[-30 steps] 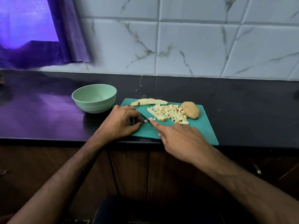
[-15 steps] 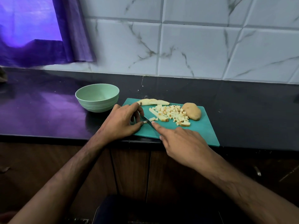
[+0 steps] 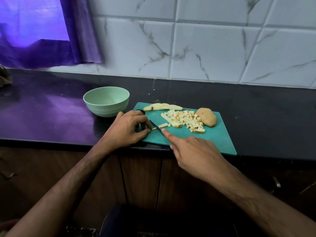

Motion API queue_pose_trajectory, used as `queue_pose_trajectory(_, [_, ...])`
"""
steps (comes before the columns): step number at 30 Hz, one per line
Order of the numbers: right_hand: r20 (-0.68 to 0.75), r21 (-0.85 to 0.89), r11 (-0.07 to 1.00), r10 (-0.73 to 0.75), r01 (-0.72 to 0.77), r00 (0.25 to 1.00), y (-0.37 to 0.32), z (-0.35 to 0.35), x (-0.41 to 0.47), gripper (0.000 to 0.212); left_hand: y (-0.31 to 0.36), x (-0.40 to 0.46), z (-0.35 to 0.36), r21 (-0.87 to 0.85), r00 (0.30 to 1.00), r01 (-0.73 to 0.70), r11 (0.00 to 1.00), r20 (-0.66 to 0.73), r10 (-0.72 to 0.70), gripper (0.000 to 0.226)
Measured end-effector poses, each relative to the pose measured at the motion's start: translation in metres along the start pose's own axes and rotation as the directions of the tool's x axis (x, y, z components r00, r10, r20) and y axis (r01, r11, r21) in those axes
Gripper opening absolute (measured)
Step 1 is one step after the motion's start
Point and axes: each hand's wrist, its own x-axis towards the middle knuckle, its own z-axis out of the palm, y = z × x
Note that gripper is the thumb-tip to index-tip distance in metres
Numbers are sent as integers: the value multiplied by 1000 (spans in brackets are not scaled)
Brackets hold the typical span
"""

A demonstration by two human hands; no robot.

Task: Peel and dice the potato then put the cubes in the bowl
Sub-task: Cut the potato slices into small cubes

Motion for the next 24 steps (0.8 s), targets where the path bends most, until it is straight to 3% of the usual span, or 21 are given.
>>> queue_pose_trajectory(3, [24, 17, 1000, -6, 5, 1000, 1, -5, 11, 53, 0, 0, -1, -15, 1000, 15, 1000, 6, -15, 8])
queue_pose_trajectory(13, [19, 50, 998, -42, 41, 999, 0, -3, -11, 55, 0, 1, -1, -77, 999, 44, 996, -2, -44, 9])
queue_pose_trajectory(18, [1, 64, 997, -48, 48, 999, 7, 2, 3, 53, -2, 3, -1, -133, 999, 37, 990, 10, -36, 28])
queue_pose_trajectory(21, [46, 168, 984, -66, 57, 997, 14, -6, 10, 50, -3, 3, -1, -134, 999, 37, 990, 4, -37, 27])
queue_pose_trajectory(24, [49, 428, 903, -73, 45, 996, 33, -14, 12, 49, -1, 1, -1, -105, 999, 45, 994, 9, -44, 29])
